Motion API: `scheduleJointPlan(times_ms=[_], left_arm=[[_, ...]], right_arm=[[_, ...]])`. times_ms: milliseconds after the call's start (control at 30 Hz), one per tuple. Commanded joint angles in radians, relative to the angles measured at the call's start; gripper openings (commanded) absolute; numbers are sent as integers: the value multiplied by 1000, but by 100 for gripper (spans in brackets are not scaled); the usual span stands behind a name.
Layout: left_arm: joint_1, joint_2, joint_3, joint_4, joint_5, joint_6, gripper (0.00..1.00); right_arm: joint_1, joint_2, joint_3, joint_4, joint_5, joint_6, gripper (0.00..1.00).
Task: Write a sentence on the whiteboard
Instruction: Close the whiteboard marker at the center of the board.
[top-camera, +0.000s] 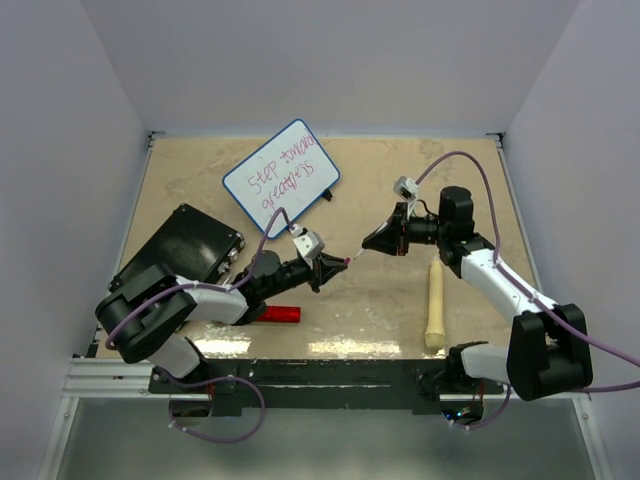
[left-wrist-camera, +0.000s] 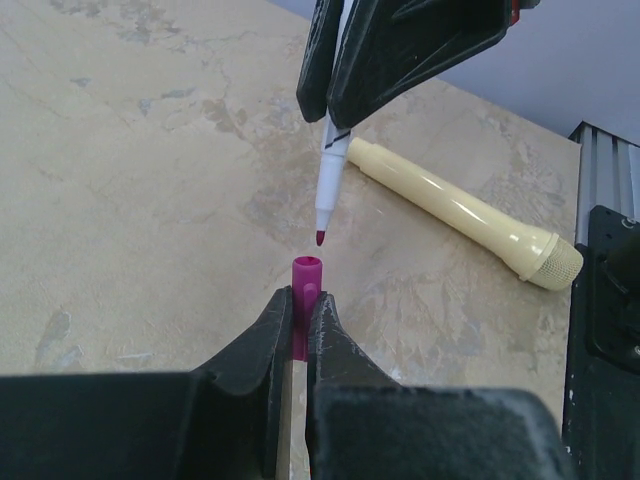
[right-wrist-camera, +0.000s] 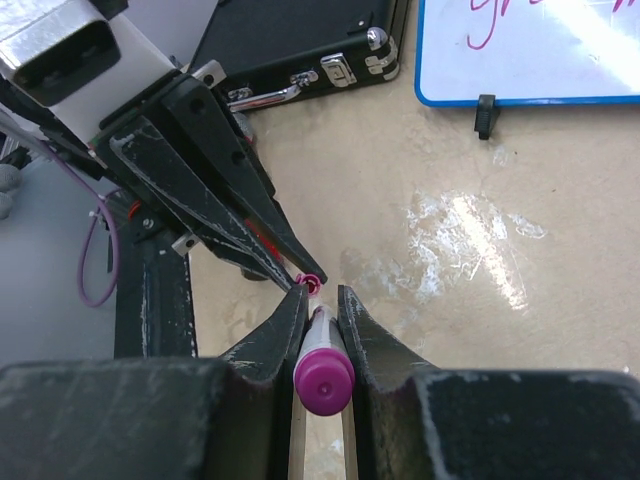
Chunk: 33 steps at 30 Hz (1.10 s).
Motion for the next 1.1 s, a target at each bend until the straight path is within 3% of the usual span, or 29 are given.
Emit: scheduleJointPlan(times_ms=[0,1067], left_arm=[[-2,9,-2,116,36,-9,0],[-4,35,61,30,50,7,0]], right_arm=[[13,-1,-1,39,11,21,0],[39,33,-7,34,-11,18,0]])
